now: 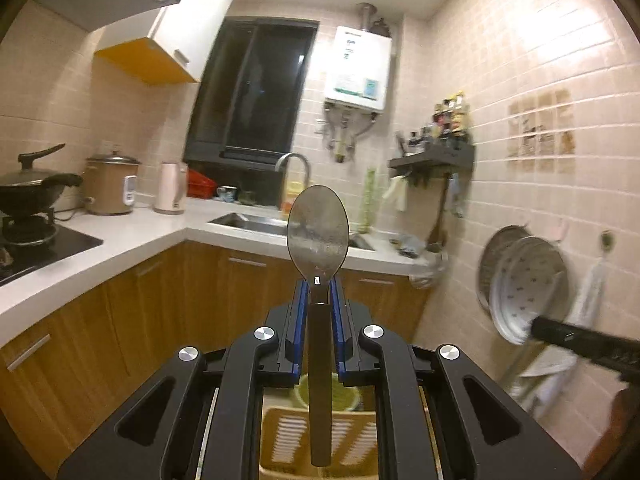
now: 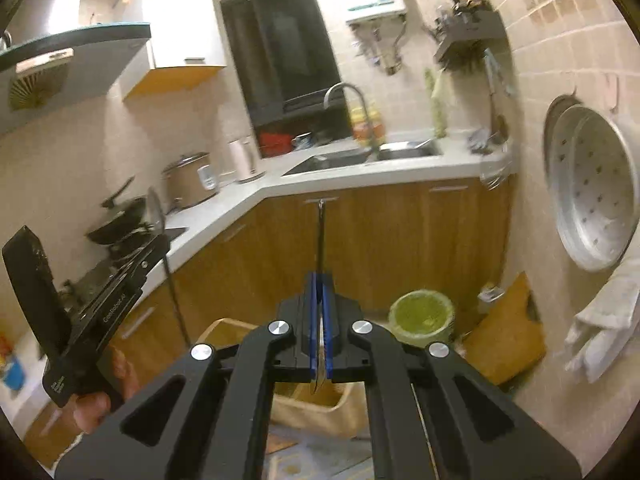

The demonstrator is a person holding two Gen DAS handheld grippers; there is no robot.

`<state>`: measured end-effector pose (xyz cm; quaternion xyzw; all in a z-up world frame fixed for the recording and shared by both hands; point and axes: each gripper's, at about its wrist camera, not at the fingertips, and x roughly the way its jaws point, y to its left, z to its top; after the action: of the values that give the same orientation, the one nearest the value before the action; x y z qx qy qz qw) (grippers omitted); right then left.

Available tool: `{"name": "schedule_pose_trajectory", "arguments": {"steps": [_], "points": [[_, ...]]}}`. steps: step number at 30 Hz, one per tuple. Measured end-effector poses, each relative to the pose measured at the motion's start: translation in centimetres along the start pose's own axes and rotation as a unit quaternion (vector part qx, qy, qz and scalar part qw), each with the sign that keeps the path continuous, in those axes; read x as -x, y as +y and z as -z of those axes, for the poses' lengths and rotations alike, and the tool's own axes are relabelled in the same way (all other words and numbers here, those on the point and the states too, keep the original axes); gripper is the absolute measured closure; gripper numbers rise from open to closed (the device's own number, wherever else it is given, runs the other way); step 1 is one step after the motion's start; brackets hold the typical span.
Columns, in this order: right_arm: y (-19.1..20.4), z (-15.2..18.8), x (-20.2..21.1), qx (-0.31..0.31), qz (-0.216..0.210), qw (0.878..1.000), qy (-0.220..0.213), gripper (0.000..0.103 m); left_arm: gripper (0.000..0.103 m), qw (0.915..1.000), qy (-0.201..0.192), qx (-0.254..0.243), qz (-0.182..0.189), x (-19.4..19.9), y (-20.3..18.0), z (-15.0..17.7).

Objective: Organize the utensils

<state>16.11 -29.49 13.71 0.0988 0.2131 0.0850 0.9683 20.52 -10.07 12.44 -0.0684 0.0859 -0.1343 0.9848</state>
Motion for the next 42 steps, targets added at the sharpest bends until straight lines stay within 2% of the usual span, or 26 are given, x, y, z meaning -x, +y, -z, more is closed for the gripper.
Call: {"name": "schedule_pose_trajectory", "arguments": {"steps": [3, 8, 13, 14, 17, 18, 21, 23, 25, 26, 27, 29, 31, 33, 35, 36, 37, 40, 42], "points": [[-1.1, 0.7, -1.4, 0.004, 0.014, 1.000, 0.002, 0.101, 0.093, 0.9999, 0.005, 0.002, -0.016, -1.8, 0.9, 1.2], [-0.5, 3.3, -3.9, 0.027, 0.025, 0.999, 0.022, 0.101, 0.093, 0.9990, 0.015, 0.021, -0.035, -3.1, 2.8, 3.0], [0.8, 4.5, -4.3, 0.057, 0.033, 0.997, 0.028, 0.101, 0.092, 0.9986, 0.018, -0.003, -0.049, -2.6, 3.7, 3.7], [0.9, 4.6, -4.1, 0.059, 0.031, 0.997, 0.029, 0.101, 0.089, 0.9986, 0.022, -0.009, -0.047, -2.4, 3.6, 3.7], [0.8, 4.7, -3.7, 0.060, 0.025, 0.997, 0.044, 0.100, 0.066, 0.9982, 0.044, -0.026, -0.031, -1.2, 3.6, 3.8], [0.6, 4.6, -3.7, 0.057, 0.022, 0.997, 0.048, 0.096, 0.060, 0.9979, 0.054, -0.028, -0.022, -0.5, 3.6, 3.8], [0.2, 4.6, -2.6, 0.047, 0.009, 0.997, 0.068, 0.081, 0.057, 0.9964, 0.081, -0.025, 0.002, 1.8, 4.3, 3.9], [0.2, 4.7, -1.6, 0.043, 0.004, 0.997, 0.071, 0.076, 0.051, 0.9962, 0.086, -0.013, 0.007, 3.9, 5.1, 3.9], [0.2, 4.8, -0.3, 0.040, -0.004, 0.996, 0.078, 0.060, 0.049, 0.9953, 0.096, -0.001, 0.012, 5.6, 5.7, 3.7], [0.3, 4.9, 0.6, 0.038, -0.012, 0.996, 0.081, 0.045, 0.048, 0.9938, 0.110, 0.007, 0.013, 6.9, 6.1, 3.3], [0.4, 5.0, 1.3, 0.037, -0.018, 0.996, 0.079, 0.042, 0.048, 0.9920, 0.125, 0.011, 0.013, 7.8, 6.2, 3.1], [0.9, 5.3, 3.2, 0.048, -0.017, 0.995, 0.085, 0.042, 0.048, 0.9870, 0.159, 0.017, 0.018, 9.1, 6.5, 2.9], [1.8, 5.8, 4.4, 0.066, -0.001, 0.991, 0.113, 0.042, 0.048, 0.9736, 0.227, 0.017, 0.022, 10.3, 6.3, 3.3], [2.5, 6.5, 5.3, 0.074, -0.003, 0.987, 0.144, 0.042, 0.048, 0.9609, 0.275, 0.017, 0.025, 11.0, 6.3, 4.2], [3.1, 7.8, 5.7, 0.082, 0.008, 0.977, 0.197, 0.042, 0.048, 0.9376, 0.346, 0.010, 0.037, 11.7, 5.8, 6.4], [3.2, 8.6, 5.6, 0.082, 0.011, 0.971, 0.226, 0.042, 0.048, 0.9209, 0.386, 0.010, 0.053, 12.0, 5.4, 8.1], [3.2, 9.3, 5.5, 0.080, 0.010, 0.966, 0.246, 0.042, 0.048, 0.9077, 0.414, 0.012, 0.066, 12.2, 5.1, 9.6], [3.1, 11.9, 4.8, 0.065, -0.010, 0.947, 0.314, 0.046, 0.049, 0.8742, 0.478, 0.014, 0.087, 12.9, 4.3, 13.8], [3.1, 14.0, 4.0, 0.063, -0.010, 0.933, 0.355, 0.053, 0.050, 0.8576, 0.508, 0.005, 0.083, 13.2, 3.7, 16.6]]}}
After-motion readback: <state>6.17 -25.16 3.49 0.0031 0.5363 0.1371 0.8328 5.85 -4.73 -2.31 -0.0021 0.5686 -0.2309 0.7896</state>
